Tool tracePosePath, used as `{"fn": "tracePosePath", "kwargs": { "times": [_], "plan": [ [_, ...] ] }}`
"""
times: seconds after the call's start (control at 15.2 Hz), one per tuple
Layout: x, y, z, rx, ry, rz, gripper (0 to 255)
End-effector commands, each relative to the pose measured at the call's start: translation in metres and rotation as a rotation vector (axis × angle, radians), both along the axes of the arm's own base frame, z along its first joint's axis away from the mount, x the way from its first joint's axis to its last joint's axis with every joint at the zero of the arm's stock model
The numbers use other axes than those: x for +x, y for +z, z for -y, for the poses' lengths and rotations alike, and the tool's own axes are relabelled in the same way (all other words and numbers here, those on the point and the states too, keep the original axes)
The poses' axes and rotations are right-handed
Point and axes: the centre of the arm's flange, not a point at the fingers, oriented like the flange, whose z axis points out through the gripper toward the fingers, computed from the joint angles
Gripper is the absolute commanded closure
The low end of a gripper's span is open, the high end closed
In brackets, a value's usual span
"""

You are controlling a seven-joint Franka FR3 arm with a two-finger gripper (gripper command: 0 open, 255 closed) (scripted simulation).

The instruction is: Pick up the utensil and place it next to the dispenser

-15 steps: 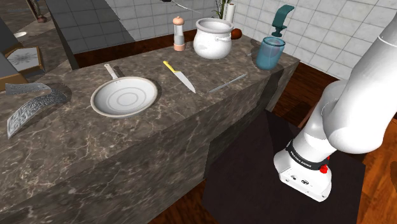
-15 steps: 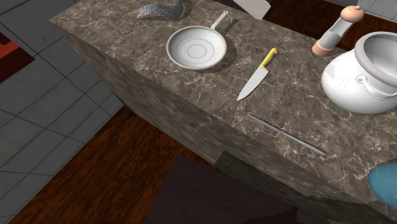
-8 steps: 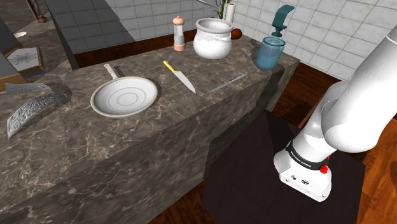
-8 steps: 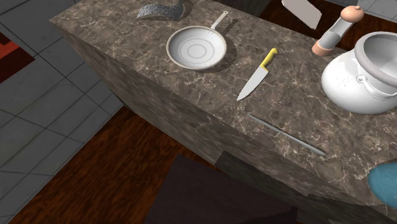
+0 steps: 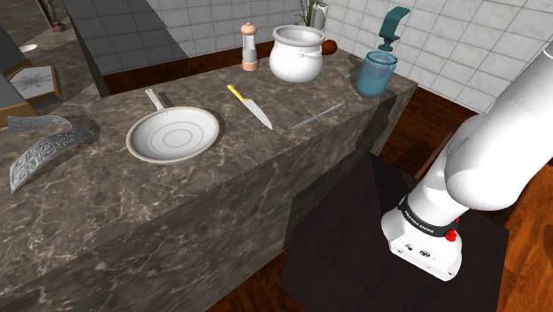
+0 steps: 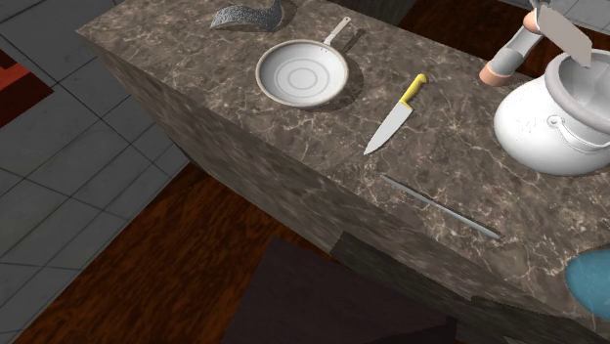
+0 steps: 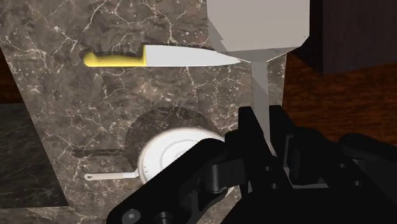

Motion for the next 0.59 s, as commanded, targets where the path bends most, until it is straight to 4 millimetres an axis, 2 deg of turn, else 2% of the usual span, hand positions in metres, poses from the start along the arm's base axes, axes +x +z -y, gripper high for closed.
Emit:
{"fn": "tracePosePath", "kwargs": {
  "times": [0.0, 0.53],
  "plan": [
    [0.001, 0.002, 0.026, 0.0, 0.002, 0.0, 255],
    [0.011, 0.002, 0.132, 0.0, 0.002, 0.0, 255]
  ]
}}
